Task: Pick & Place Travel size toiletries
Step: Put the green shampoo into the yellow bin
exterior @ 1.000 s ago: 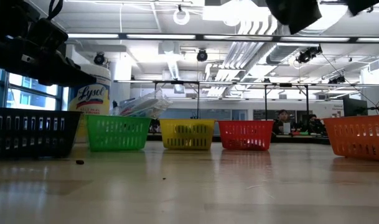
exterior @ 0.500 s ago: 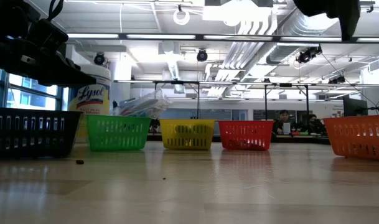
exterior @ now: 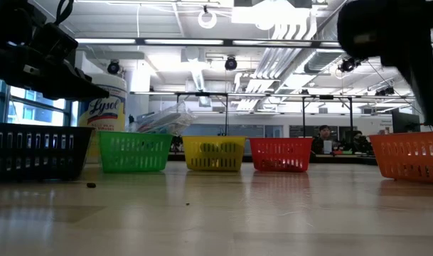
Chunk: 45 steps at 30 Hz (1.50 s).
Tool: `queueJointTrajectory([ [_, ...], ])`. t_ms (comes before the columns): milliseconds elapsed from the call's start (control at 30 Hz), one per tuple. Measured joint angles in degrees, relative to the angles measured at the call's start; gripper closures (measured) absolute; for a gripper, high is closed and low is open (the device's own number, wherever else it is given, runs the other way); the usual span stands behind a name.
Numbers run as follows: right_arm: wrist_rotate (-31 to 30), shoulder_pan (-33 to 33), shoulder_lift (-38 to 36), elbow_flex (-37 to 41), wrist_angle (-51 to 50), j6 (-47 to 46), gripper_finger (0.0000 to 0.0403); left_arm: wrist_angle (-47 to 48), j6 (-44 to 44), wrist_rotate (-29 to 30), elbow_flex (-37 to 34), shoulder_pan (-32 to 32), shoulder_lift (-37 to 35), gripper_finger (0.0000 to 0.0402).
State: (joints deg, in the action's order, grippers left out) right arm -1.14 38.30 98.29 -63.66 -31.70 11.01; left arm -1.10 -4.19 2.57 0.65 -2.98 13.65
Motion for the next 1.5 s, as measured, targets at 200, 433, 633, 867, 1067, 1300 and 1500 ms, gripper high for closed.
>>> queueJointTrajectory([
  [200,-2.94,1.82,4.54,0.0,1.59,8.1,0.011,0.0,0.0,0.0,0.0,0.0,0.0,0.0401],
  [433,-1.86,2.2,7.45,0.04,3.78,9.84,0.0111,0.0,0.0,0.0,0.0,0.0,0.0,0.0401],
  [633,-1.48,2.11,9.1,0.04,9.48,10.33,0.0111,-0.02,0.0,0.0,0.0,-0.01,0.0,0.0401],
  [867,2.19,0.84,10.8,-0.09,11.11,4.73,0.0115,-0.02,0.0,-0.06,0.0,0.0,-0.02,0.0401],
  [1067,4.82,-0.76,11.38,-0.08,11.67,-5.29,0.0172,-0.02,0.0,-0.22,0.0,-0.01,-0.02,0.0401],
  [1300,7.05,-2.37,11.4,-0.07,12.87,-13.58,0.0268,-0.03,0.0,-0.22,0.0,0.0,-0.02,0.0401],
  [1500,8.39,-2.51,10.87,0.09,14.63,-16.56,0.0268,-0.02,0.3,-0.22,0.0,0.0,0.0,0.0401],
])
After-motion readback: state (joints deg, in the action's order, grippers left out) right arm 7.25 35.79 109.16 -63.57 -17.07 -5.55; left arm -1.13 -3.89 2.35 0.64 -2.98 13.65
